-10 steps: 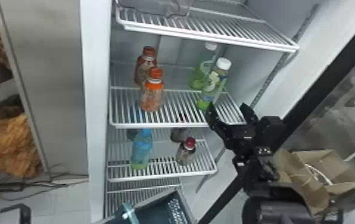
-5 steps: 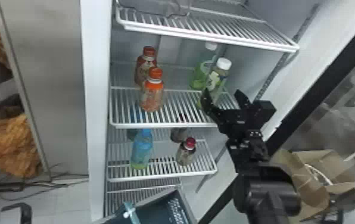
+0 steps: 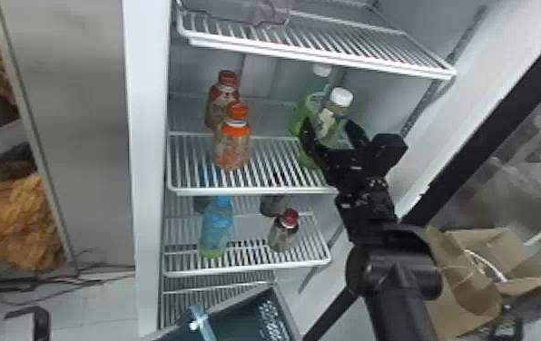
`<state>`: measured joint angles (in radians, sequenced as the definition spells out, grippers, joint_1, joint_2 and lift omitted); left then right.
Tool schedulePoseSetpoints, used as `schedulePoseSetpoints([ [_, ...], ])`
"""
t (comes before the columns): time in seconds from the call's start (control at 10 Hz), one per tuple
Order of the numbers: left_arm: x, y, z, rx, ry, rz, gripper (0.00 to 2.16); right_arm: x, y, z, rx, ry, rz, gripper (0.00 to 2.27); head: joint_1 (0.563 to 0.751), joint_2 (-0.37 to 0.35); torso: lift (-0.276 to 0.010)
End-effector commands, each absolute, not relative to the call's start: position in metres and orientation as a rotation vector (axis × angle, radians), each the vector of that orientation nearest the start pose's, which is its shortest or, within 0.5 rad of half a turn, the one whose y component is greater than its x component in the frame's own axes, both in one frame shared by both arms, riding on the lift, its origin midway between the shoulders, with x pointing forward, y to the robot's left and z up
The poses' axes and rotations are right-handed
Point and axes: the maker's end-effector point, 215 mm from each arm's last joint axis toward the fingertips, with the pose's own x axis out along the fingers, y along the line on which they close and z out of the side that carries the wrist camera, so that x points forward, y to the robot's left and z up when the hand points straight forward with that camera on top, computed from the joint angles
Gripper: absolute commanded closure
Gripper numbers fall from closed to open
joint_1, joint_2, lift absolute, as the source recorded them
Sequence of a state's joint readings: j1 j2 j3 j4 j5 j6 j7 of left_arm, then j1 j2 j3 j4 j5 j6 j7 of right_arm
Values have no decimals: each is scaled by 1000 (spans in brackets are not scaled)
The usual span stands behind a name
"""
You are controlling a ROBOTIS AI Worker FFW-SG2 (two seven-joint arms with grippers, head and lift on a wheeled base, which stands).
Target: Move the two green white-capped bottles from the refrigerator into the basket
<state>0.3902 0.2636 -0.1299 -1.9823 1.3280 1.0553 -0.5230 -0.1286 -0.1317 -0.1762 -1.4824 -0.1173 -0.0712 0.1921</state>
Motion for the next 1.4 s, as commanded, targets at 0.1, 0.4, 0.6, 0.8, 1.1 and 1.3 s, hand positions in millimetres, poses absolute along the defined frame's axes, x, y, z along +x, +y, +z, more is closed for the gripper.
schedulePoseSetpoints([
  [0.1,249,-33,-335,-1231,834,-1197,1213,631,-325,-271,4,-138,34,1049,695,-350,-4],
  [0.4,249,-32,-336,-1234,836,-1197,1213,623,-324,-262,-3,-155,35,1050,695,-350,-4],
  [0.6,249,-32,-335,-1236,835,-1198,1213,613,-328,-255,-8,-172,21,1050,695,-350,-4],
  [0.8,249,-32,-335,-1235,833,-1197,1213,600,-328,-252,-1,-169,20,1050,695,-350,-4],
  [1.1,248,-32,-336,-1237,835,-1195,1213,578,-319,-246,32,-164,37,1050,695,-350,-4],
  [1.3,248,-31,-336,-1238,836,-1193,1213,549,-304,-237,64,-155,70,1049,695,-350,-4],
])
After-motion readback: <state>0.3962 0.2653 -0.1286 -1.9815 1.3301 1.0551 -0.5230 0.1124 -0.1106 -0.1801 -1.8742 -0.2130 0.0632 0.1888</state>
